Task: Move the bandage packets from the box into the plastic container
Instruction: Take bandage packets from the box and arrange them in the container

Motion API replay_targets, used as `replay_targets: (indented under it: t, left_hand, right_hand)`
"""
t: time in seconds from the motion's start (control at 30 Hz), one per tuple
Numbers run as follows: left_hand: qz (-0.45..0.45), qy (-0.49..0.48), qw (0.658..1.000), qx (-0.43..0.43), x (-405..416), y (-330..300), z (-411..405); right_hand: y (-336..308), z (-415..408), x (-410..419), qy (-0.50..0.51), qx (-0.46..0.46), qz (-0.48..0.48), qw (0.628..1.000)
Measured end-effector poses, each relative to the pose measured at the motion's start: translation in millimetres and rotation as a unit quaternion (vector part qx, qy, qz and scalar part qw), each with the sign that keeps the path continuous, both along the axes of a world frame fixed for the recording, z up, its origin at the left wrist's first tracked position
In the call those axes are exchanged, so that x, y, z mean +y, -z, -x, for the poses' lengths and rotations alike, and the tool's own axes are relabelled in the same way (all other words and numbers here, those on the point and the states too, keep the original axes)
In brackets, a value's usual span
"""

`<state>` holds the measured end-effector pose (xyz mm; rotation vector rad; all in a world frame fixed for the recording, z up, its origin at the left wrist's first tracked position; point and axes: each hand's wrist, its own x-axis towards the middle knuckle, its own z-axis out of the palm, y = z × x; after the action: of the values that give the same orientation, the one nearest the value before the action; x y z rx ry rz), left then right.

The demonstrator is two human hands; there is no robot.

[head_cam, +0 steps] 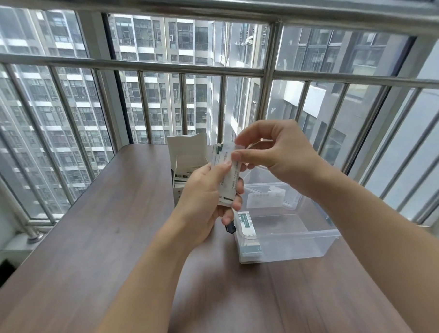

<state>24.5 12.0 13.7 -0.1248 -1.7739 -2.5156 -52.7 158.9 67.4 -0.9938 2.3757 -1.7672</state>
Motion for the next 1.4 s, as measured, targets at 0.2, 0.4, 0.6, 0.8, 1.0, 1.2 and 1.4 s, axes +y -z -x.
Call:
replay_targets:
  t: [0.2,0.4,0.6,0.8,1.0,1.2,1.4]
  left_hand:
    - [0.004,-0.025,1.0,0.002,2,-1,0]
    - [0.037,-0.034,0.999,0.0,2,-1,-2]
    - [-0.014,-0.023,0.999,-0.032,1,-1,-1]
    - [-0.101,0.0,0.993,-0.052,0,-2,-1]
    - [-0.166,0.074,0.983,-0.043,-2,-3,-3]
    - [-0.14,0.043,0.988,-0.045,0,-2,-2]
    - [0.062,-0.02,0.998,0.026,0,1,-2]
  right_hand:
    - [6,0,3,0.018,-0.086,0.054,0.995]
    - [4,-4,-2,0.008,-0.119,0.051,0.992]
    - [8,-5,-5,0.051,-0.061,0.088,0.993]
    - [-3,-19,5,0.088,0.195,0.229,0.95]
    - [36,-42,0,0.012,0.427,0.015,0.904]
    - [30,-38,7,0.012,0.338,-0.053,0.94]
    - [-6,-28,3,-0.009,0.126,-0.106,0.986]
